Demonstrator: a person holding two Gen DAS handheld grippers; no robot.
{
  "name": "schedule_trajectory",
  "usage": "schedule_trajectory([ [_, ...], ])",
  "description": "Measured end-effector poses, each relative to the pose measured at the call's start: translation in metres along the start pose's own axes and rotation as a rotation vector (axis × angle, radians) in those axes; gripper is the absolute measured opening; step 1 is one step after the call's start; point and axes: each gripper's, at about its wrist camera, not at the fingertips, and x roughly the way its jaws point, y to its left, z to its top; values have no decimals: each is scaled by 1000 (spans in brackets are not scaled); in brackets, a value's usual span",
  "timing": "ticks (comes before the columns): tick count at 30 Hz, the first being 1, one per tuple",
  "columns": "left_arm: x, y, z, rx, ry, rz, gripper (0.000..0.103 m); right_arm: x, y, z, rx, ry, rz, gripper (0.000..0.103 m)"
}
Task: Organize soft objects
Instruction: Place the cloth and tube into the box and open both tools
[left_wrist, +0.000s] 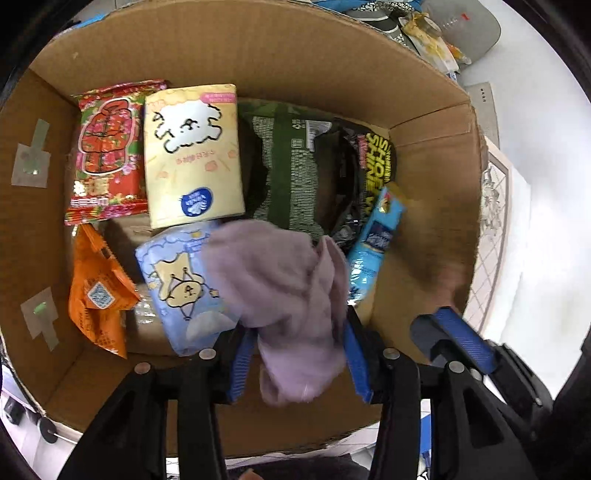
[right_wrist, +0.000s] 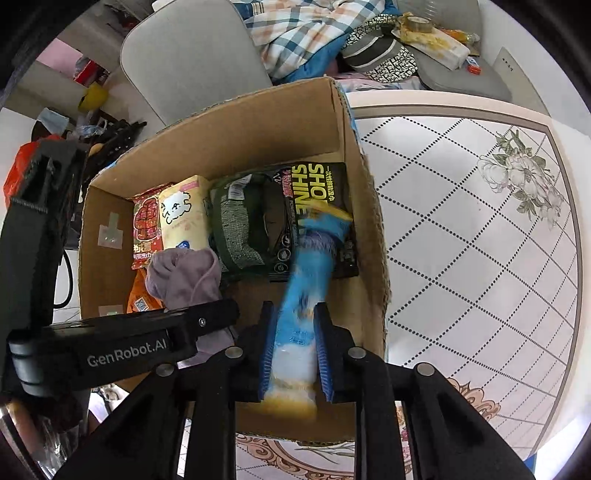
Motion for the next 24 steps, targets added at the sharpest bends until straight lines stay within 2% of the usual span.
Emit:
schedule_trajectory([
  [2,-3,0,-3,12,-14,15,46,-4,0,-1,2,-6,-6,41],
  [5,-15,1,-9,33,-60,49,67,-12,1,-5,-2,-16,-13,46],
  [6,-20,1,-11,38,-78,59,71,-14,1,-5,-3,-21,-17,46],
  [9,-38,10,-20,50,-149,102,71,-24,5,-10,-24,-35,-34,51],
  [11,-53,14,-29,60,-203,153,72,-29,8,-14,-37,-47,-48,57],
  [13,-66,19,-39,70,-255,214,72,-34,13,-19,-54,-51,-58,57],
  [14,-71,20,-44,66,-278,229,80,-35,15,-22,-55,-51,-59,58],
  [15,-79,22,-51,60,-306,240,96,-37,17,-26,-56,-52,-62,59],
  [16,-84,25,-55,54,-328,242,99,-39,19,-29,-62,-55,-63,62],
  [21,-103,36,-76,26,-407,295,99,-52,29,-44,-100,-79,-83,63],
  [24,-111,36,-86,22,-447,326,99,-63,34,-51,-124,-114,-112,74],
])
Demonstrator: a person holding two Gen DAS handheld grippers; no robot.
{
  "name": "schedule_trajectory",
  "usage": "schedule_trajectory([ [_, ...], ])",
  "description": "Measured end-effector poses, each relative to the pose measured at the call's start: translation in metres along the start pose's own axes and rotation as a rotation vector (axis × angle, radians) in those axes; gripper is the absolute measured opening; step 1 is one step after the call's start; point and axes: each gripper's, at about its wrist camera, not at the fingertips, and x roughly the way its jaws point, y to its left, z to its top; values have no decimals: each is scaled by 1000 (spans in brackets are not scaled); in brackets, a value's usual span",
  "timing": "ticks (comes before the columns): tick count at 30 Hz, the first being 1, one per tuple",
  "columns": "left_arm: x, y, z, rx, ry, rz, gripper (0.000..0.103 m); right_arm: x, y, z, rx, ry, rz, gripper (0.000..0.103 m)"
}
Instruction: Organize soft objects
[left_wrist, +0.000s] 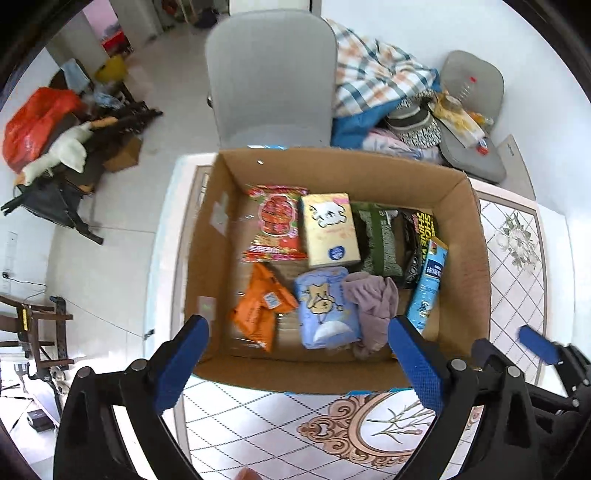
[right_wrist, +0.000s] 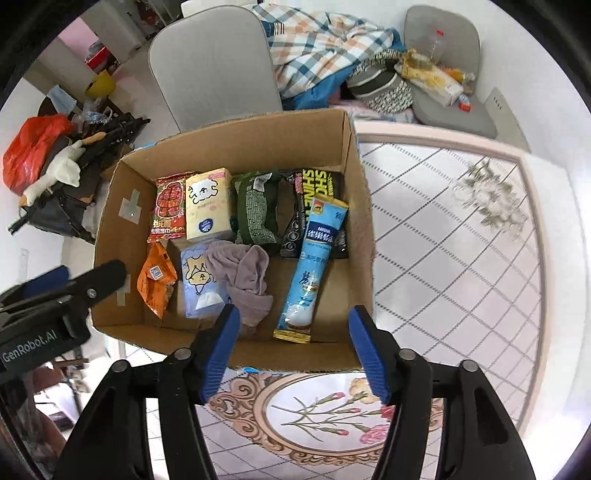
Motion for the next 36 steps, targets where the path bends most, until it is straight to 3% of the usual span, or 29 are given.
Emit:
schedule_trajectory([
  [2,-6,2,-4,-5,-14,8,99,-7,0,-2,-1,-22,-14,94],
  [7,-17,6,-14,-10,-38,12,100,-15,-4,-4,6,-35,-58,103],
  [17,-73,-2,-32,13,-127,19,100,-55,-5,-18,-2,-103,-67,103],
  [24,-157,-9,-60,19,-260,-3,100,-142,-7,-50,-16,-243,-36,103],
  [27,-186,-10,-74,13,-306,-9,100,-186,-11,-69,-12,-319,-64,103],
  [36,-238,-15,-105,34,-346,-34,100,-269,-6,-117,-34,-424,-74,103],
])
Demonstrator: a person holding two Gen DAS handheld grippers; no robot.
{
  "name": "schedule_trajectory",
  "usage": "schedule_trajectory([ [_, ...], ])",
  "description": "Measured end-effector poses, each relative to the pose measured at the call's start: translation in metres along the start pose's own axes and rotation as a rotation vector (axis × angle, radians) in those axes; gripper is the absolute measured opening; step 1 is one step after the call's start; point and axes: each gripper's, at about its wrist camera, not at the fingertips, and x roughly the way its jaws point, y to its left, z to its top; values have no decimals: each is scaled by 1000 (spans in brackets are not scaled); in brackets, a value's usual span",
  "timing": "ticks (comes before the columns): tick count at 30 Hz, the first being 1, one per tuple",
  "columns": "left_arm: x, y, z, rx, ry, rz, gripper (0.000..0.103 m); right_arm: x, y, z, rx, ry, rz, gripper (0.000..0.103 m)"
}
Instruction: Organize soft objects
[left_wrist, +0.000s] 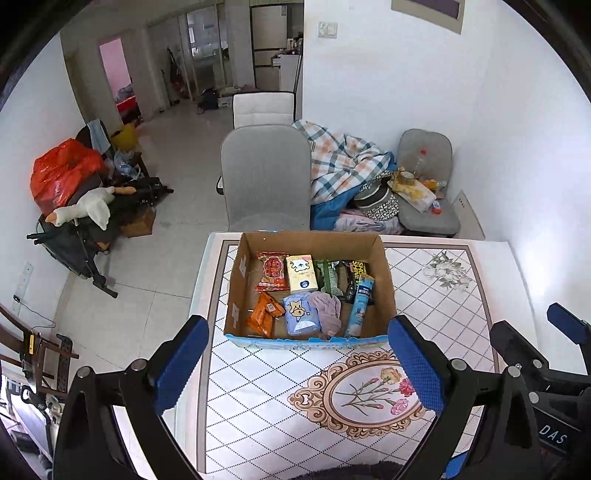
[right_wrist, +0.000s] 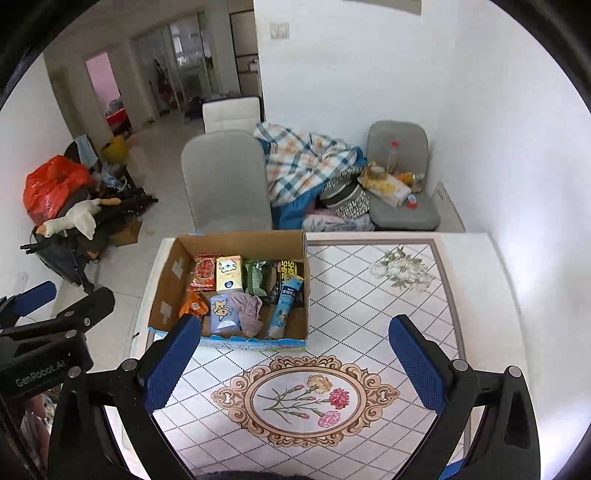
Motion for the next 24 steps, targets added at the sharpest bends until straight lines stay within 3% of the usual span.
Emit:
schedule_trajectory([
  [9,-31,0,-12,2,-32,41,100,-40,-11,-6,19,-35,12,103],
  [24,-37,-4,-16,-7,-47,37,100,-48,-18,-9,32,-43,16,103],
])
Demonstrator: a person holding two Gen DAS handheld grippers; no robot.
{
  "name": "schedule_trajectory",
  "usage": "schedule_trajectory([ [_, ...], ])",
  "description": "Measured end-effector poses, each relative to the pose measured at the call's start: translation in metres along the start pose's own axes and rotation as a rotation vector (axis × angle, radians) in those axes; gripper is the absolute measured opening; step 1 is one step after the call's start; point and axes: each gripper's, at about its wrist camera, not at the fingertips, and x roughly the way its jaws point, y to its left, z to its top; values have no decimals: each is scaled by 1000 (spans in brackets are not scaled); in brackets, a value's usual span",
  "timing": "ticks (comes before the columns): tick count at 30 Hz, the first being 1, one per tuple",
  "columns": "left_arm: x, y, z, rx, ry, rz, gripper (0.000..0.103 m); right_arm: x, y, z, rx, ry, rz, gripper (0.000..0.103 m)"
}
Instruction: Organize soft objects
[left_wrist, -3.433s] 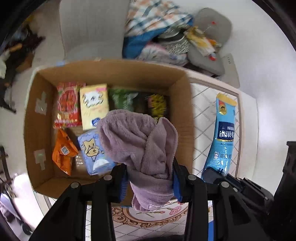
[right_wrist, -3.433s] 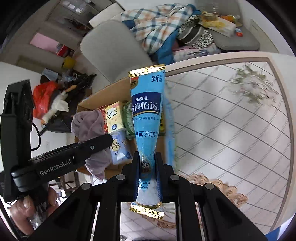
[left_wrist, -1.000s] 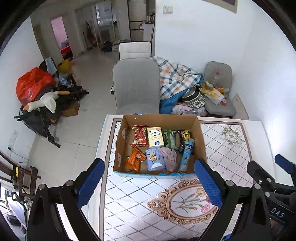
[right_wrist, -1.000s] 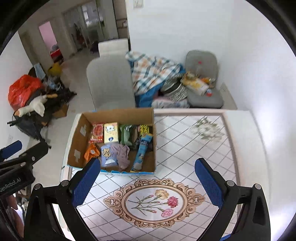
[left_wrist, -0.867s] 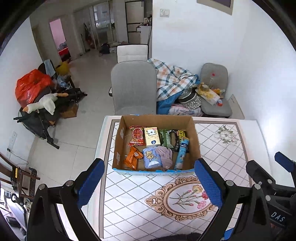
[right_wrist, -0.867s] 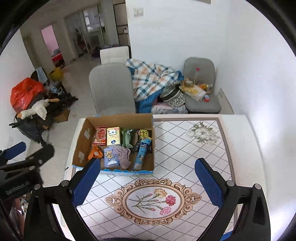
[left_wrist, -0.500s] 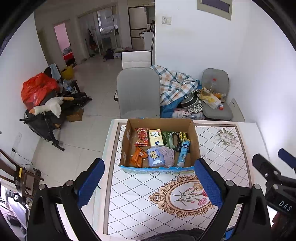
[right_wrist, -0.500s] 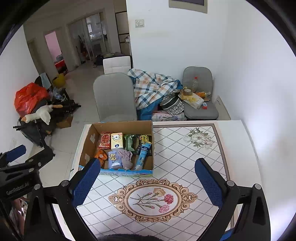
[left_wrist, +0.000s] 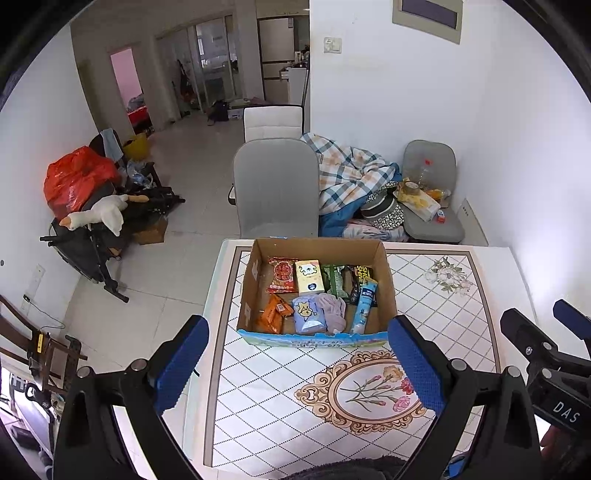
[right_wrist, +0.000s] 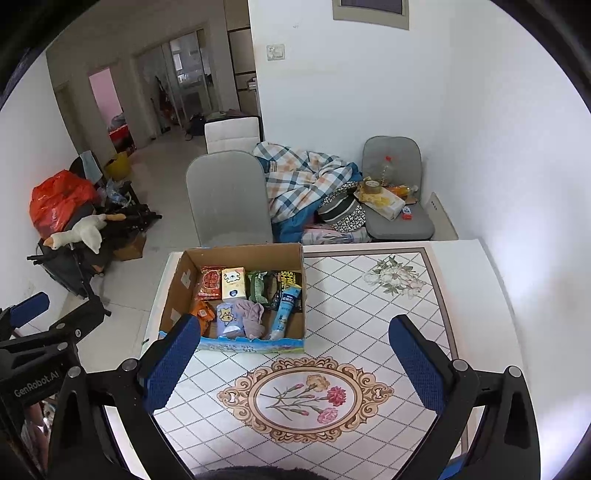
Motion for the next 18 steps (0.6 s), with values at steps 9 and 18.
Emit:
schedule_trajectory([
  [9,0,1,1,1,1,-13,100,-2,-1,0,-2,-10,-27,103],
  [18,1,-1,1,1,0,-11,100,-1,-1,0,-2,-17,-38,103],
])
